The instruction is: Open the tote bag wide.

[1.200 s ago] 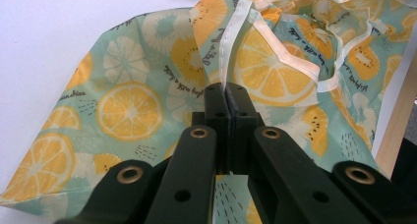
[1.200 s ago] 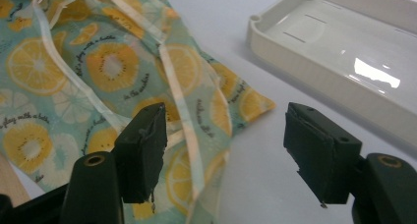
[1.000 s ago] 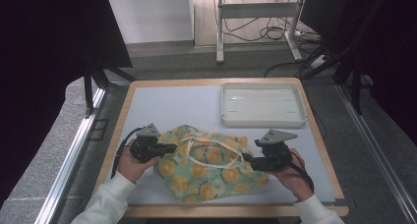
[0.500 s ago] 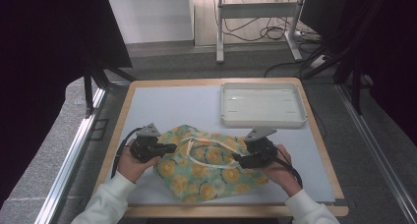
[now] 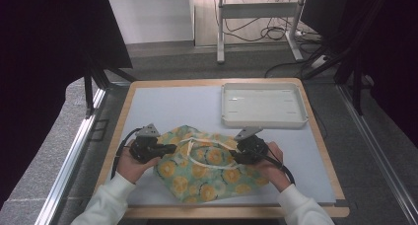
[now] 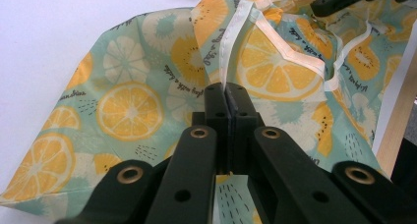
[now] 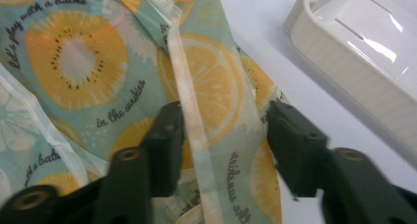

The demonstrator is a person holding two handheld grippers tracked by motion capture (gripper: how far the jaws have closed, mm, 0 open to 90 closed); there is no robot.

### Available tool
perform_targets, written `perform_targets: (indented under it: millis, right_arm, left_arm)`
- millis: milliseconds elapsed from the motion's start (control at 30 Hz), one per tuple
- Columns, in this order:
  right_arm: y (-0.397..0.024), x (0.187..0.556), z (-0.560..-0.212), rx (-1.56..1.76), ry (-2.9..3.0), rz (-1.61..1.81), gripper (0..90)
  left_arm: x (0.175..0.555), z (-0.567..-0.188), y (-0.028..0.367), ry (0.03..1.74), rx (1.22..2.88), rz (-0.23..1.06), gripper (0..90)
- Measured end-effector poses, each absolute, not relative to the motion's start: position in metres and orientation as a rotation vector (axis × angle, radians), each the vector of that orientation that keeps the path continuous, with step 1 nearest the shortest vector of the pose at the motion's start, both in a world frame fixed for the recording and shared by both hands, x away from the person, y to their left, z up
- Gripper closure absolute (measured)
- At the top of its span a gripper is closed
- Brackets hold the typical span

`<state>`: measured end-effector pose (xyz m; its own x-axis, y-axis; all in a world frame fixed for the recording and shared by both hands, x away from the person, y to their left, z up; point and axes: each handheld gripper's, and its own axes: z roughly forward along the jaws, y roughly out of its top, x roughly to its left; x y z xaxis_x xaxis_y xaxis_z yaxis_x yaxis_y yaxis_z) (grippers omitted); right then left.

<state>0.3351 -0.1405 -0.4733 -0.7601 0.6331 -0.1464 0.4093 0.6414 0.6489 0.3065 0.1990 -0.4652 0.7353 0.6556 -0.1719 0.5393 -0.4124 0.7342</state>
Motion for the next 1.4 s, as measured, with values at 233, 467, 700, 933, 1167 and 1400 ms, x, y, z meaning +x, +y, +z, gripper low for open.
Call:
perform_targets:
  millis: [233, 467, 700, 933, 1167, 1400]
  right_arm:
    - [-0.147, 0.335, -0.469, 0.846, 2.517, 0.922, 80.5]
    - [-0.153, 0.332, -0.46, 0.828, 2.497, 1.017, 86.3]
    - [-0.158, 0.325, -0.446, 0.801, 2.457, 1.122, 87.1]
    - [-0.162, 0.32, -0.44, 0.797, 2.436, 1.162, 87.1]
    - [-0.169, 0.31, -0.438, 0.78, 2.44, 1.2, 87.2]
    - [-0.168, 0.304, -0.438, 0.756, 2.455, 1.241, 87.3]
  left_arm:
    - [0.306, -0.465, 0.199, 0.898, 2.11, 0.183, 90.0]
    - [0.305, -0.464, 0.201, 0.901, 2.101, 0.19, 90.0]
    - [0.3, -0.456, 0.204, 0.881, 2.073, 0.215, 90.0]
    - [0.295, -0.451, 0.207, 0.862, 2.051, 0.221, 90.0]
    - [0.29, -0.448, 0.206, 0.843, 2.042, 0.222, 90.0]
    - [0.277, -0.444, 0.21, 0.813, 2.018, 0.231, 90.0]
